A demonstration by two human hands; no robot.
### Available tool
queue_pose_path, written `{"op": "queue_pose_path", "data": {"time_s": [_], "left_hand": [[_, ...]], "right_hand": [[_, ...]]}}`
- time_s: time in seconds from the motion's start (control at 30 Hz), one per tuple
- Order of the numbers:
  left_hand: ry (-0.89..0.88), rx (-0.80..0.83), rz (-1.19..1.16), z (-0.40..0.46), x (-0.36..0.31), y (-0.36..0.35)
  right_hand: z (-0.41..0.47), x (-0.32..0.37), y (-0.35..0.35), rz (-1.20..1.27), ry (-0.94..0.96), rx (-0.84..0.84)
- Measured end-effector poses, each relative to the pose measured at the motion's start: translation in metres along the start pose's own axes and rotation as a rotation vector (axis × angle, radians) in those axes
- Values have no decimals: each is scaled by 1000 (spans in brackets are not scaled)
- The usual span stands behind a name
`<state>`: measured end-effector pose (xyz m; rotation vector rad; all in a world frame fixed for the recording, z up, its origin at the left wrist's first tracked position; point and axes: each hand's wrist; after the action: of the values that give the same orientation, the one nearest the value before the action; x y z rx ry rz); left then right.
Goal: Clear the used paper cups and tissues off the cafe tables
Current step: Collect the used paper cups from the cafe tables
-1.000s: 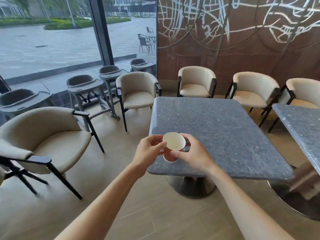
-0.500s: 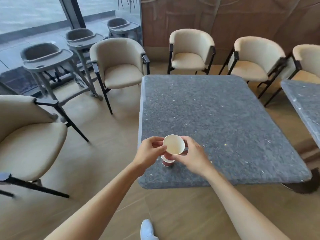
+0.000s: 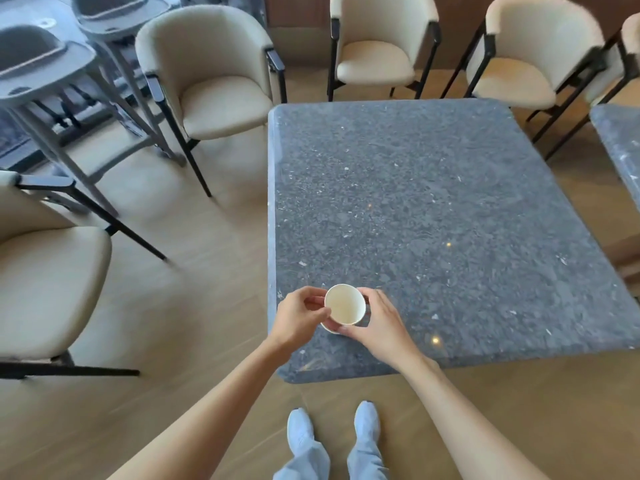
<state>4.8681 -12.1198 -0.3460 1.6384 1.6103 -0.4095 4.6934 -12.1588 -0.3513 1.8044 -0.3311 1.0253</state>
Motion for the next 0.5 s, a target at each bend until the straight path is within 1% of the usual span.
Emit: {"op": "queue_pose_path", "data": {"time_s": [0.13,0.23,0.5], "left_hand": [[-10,-85,143,8,13,-13],[21,-128,225,14,21,-20],[127,-150,135,19,27,-34]], "right_hand": [[3,-16,-8,-71,8,71],[5,-19,-10,-98,-7,139],[9,-27,-9,-205,34,166]]}}
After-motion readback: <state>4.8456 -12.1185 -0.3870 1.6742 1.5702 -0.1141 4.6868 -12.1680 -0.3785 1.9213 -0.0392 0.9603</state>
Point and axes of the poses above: each hand's wrist, its own z-axis towards the middle knuckle, its own y-axis out of the back of the hand, x = y × z, and after that the axes turned 14 degrees about y, right-handed
